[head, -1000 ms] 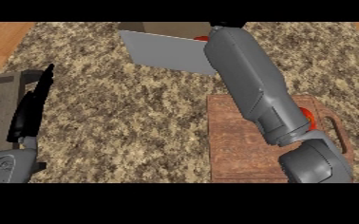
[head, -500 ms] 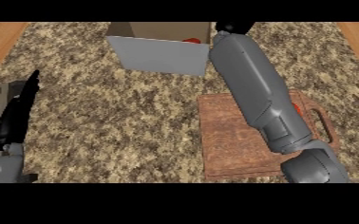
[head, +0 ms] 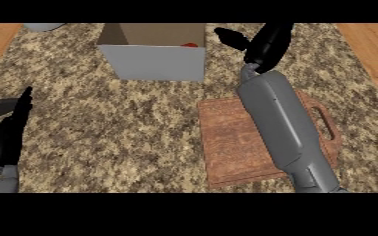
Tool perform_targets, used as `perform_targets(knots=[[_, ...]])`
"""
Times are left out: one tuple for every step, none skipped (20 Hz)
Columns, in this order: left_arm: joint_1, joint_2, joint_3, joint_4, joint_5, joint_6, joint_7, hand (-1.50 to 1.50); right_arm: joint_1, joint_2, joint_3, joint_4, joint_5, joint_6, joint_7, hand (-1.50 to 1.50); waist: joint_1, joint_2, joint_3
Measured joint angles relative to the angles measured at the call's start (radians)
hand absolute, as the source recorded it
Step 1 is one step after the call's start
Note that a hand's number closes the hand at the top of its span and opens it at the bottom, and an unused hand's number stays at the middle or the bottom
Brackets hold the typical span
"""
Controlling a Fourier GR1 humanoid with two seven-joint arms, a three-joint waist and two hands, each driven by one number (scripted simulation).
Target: Pick the bell pepper from the cutting board and place it in the cardboard box
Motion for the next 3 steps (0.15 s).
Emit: perform_targets(knots=[[0.004,-0.003,-0.001,-0.004,0.0,0.0,0.001,0.0,0.043,-0.005,0.015,-0.058,0.004,0.021,0.013,-1.5,-0.003,-0.001,0.0],[0.006,-0.002,0.0,-0.012,0.001,-0.001,0.008,0.0,0.085,-0.01,0.031,-0.116,0.007,0.047,0.027,-1.5,-0.006,-0.001,0.0],[0.013,-0.002,0.003,-0.018,0.002,0.001,0.01,0.0,0.126,-0.015,0.048,-0.172,0.015,0.076,0.041,-1.5,-0.009,-0.002,0.0]])
